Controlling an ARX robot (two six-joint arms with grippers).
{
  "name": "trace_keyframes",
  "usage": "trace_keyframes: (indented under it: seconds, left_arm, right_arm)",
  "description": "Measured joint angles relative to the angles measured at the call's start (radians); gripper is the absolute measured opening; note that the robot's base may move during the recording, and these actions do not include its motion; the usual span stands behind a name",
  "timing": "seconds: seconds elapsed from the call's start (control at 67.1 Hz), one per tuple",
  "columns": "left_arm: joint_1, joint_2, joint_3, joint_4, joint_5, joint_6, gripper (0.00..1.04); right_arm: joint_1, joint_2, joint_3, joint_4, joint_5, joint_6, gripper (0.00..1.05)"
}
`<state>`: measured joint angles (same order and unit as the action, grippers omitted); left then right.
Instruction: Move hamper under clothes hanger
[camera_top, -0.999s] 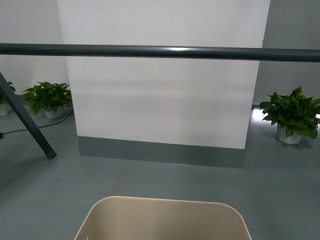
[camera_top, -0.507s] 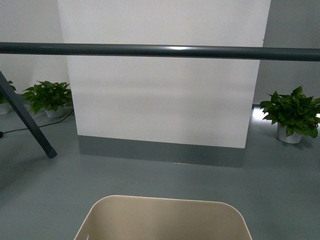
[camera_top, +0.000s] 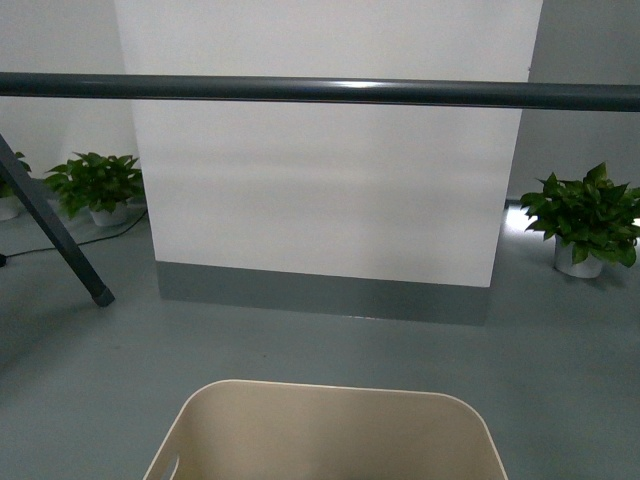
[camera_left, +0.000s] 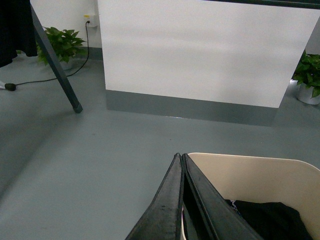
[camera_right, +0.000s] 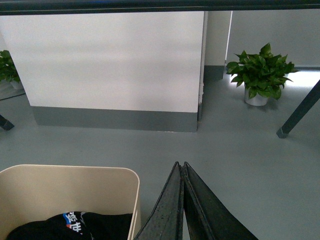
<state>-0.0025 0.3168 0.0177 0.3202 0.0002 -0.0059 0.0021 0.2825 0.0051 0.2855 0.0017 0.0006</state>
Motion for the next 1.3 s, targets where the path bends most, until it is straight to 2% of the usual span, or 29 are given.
trace_keyframes:
  seconds: [0.432,0.582,0.656,0.716,1.148,1.193,1.297]
  left_arm:
    - [0.000,-0.117,0.000,-0.117,0.000,0.000,0.03]
    - [0.000,-0.154,0.000,-0.154,0.000,0.000,0.03]
    - [0.000,-0.248,0.000,-0.280,0.002,0.000,0.03]
    - [0.000,-0.296,0.000,-0.310,0.001,0.000,0.03]
    - [0.000,-0.312,0.000,-0.318,0.000,0.000,0.04]
    - [0.000,-0.312,0.000,-0.318,0.000,0.000,0.08]
    - [0.000,-0.312,0.000,-0.318,0.000,0.000,0.27]
  right_arm:
    - [0.000,-0.105,0.000,-0.105,0.000,0.000,0.02]
    - [0.000,-0.246,0.001,-0.275,-0.002,0.000,0.02]
    - [0.000,-0.277,0.001,-0.280,-0.003,0.000,0.02]
    - [0.000,-0.277,0.001,-0.283,-0.002,0.000,0.02]
    - [0.000,-0.278,0.001,-0.284,-0.003,0.000,0.02]
    - [0.000,-0.278,0.001,-0.284,-0.003,-0.002,0.03]
    - [0.000,-0.278,0.001,-0.284,-0.003,-0.001,0.21]
